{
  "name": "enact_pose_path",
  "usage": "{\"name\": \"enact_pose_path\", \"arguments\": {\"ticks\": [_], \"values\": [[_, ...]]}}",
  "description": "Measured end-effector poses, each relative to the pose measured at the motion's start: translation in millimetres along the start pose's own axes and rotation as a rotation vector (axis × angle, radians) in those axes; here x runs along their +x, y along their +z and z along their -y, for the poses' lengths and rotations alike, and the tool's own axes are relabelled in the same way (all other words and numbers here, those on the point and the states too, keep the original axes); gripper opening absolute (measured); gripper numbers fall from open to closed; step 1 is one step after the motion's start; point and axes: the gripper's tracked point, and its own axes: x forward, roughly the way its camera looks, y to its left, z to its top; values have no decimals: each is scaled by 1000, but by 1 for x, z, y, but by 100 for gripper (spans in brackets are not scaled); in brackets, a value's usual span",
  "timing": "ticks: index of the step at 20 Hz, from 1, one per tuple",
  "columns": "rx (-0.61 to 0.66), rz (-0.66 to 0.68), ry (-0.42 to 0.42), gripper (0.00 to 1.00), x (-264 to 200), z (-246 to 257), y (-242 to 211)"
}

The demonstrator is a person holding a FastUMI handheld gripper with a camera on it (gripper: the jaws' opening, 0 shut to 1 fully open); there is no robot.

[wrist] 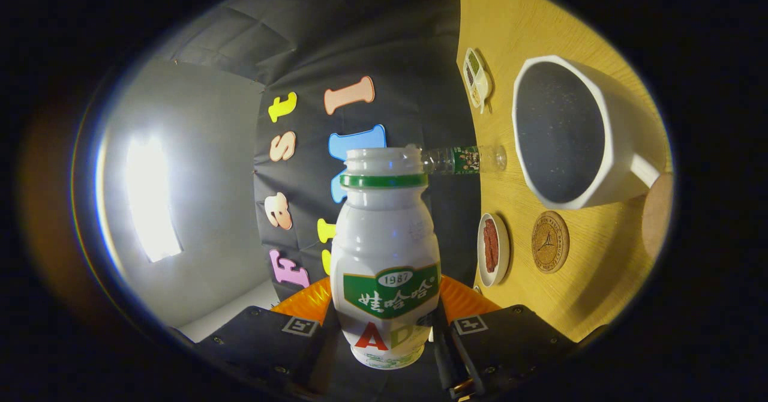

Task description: Take the bottle from table, then pour the juice into the cup, finally place the bottle on the coaster

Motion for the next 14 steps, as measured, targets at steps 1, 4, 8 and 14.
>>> {"name": "enact_pose_path", "arguments": {"ticks": [1, 4, 8, 14], "values": [[4, -1, 1, 67, 1, 0, -1], [1, -4, 1, 66, 2, 1, -3], [10, -1, 5, 67, 3, -1, -5], [18, -2, 11, 66, 5, -4, -6]]}}
